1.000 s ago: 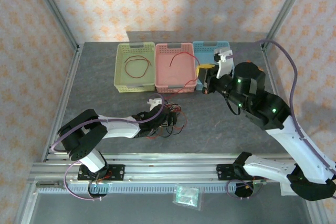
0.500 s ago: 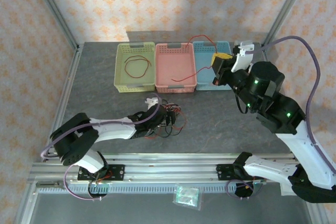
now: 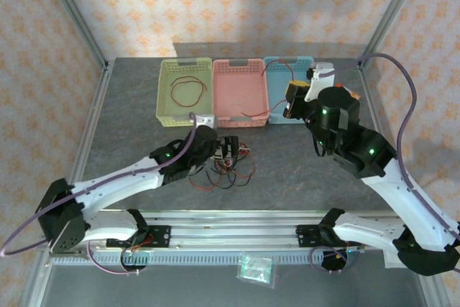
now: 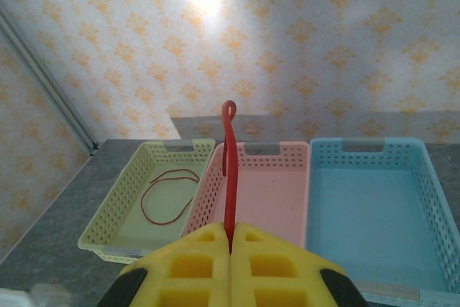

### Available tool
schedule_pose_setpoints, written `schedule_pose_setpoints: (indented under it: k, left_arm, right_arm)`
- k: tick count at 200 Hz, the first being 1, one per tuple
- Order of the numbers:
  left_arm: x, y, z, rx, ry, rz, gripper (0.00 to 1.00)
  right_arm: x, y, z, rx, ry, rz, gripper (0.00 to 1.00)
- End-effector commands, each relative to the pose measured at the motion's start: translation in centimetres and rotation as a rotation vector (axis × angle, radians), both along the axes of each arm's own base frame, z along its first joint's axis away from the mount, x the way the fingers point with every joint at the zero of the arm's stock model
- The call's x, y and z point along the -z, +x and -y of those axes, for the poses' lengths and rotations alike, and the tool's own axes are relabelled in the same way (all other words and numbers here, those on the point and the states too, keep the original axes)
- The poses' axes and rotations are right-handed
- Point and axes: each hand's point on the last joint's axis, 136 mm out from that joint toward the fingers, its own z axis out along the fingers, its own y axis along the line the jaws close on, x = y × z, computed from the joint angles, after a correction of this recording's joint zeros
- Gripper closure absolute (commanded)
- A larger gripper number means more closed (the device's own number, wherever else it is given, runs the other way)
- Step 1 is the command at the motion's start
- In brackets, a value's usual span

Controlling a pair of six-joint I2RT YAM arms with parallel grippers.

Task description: Untangle the cables

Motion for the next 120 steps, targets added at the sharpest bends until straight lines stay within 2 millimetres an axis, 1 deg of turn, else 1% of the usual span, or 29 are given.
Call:
schedule_pose_setpoints:
  k: [1,14,32,52,55,63,64,72,82,110,120]
  left_arm:
    - [-4.7,0.3,-0.9,0.07,-0.034,0.072,0.0]
    - [-7.6,0.6,-1.0,0.113,-0.09,0.127,0.01]
    - [-11.5,0.7,-0.3,0.208,-0.121,0.206,0.01]
    - [-14.6,1.0,0.6,0.271,-0.095,0.272,0.01]
    - [-15.0,1.0,0.7,0.283,-0.091,0.282,0.01]
    - [-15.9,1.1,1.3,0.318,-0.087,0.301,0.01]
    - [-16.1,1.1,1.3,0.321,-0.087,0.304,0.01]
    - [-16.7,1.2,1.9,0.348,-0.082,0.315,0.01]
    - [-17.3,1.1,2.7,0.397,-0.083,0.327,0.03]
    - [-18.2,0.5,4.9,0.527,-0.114,0.349,0.07]
    - [-18.4,0.2,5.5,0.562,-0.127,0.357,0.11]
  right_arm:
    - [0.8,0.7,0.6,0.051,0.007,-0.045,1.0]
    - [0.9,1.1,-0.1,0.025,0.027,-0.077,1.0]
    - [1.2,1.4,-1.9,-0.036,0.053,-0.132,1.0]
    - [1.4,1.4,-4.1,-0.127,0.072,-0.189,1.0]
    - [1.5,1.4,-4.4,-0.137,0.072,-0.198,1.0]
    - [1.1,1.1,-4.7,-0.159,0.085,-0.202,1.0]
    - [1.5,1.3,-4.9,-0.159,0.08,-0.212,1.0]
    - [2.0,1.7,-5.4,-0.159,0.084,-0.237,1.0]
    - [2.0,1.9,-5.5,-0.145,0.115,-0.255,1.0]
    - [2.1,2.2,-6.1,-0.119,0.279,-0.319,1.0]
    - [2.3,2.1,-6.5,-0.123,0.334,-0.352,1.0]
